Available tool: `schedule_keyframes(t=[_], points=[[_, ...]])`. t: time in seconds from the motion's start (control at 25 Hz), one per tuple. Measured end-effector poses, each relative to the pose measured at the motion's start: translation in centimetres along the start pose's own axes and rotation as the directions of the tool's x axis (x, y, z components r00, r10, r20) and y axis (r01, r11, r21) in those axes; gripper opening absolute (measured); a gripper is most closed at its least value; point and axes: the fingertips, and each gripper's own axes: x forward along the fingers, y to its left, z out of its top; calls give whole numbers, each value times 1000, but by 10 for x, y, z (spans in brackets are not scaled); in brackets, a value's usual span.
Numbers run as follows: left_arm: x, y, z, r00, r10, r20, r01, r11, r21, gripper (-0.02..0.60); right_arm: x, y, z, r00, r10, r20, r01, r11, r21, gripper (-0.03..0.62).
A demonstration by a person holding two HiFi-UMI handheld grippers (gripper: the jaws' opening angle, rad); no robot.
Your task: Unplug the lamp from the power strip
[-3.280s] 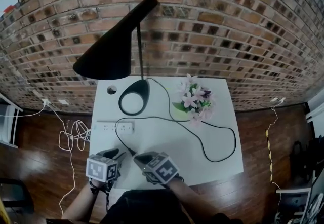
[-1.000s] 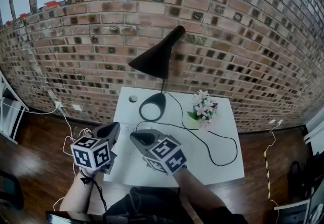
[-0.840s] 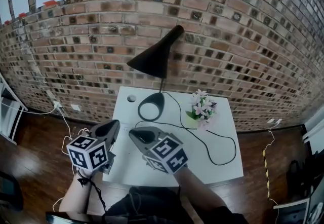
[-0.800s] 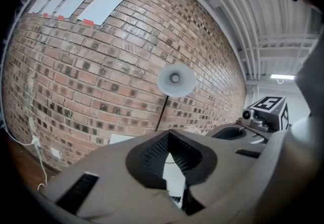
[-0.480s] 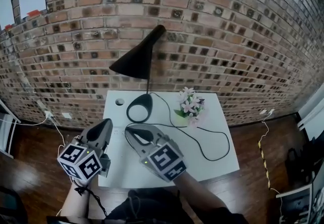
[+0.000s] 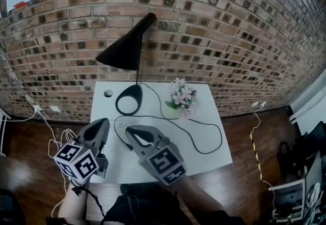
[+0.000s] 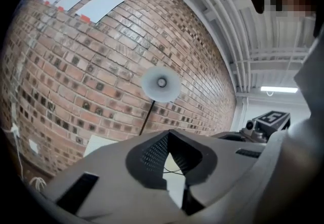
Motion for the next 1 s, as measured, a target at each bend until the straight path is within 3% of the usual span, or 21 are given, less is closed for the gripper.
schedule_keyframes(t=[0.08, 0.24, 0.44, 0.68, 1.0], points=[[3, 0, -8, 1000, -22, -8, 21, 998, -57, -6, -1, 3, -9, 1000, 5, -12, -5, 1000, 17, -5], [14, -13, -10, 999, -41, -33, 41, 999, 9, -5, -10, -7, -9, 1000, -19, 5, 19, 999, 42, -5], [36, -43, -14, 994, -96, -57, 98, 995, 17, -6, -33, -31, -10, 996, -77, 50, 73, 994, 76, -5], [74, -101, -27, 983, -154, -100, 159, 986, 43, -6, -84, -59, -24, 990, -123, 65, 115, 987, 117, -5], [121, -191, -65, 950, -260, -173, 274, 960, 58, -5, -165, -96, -68, 977, -213, 20, 206, 961, 185, -5]])
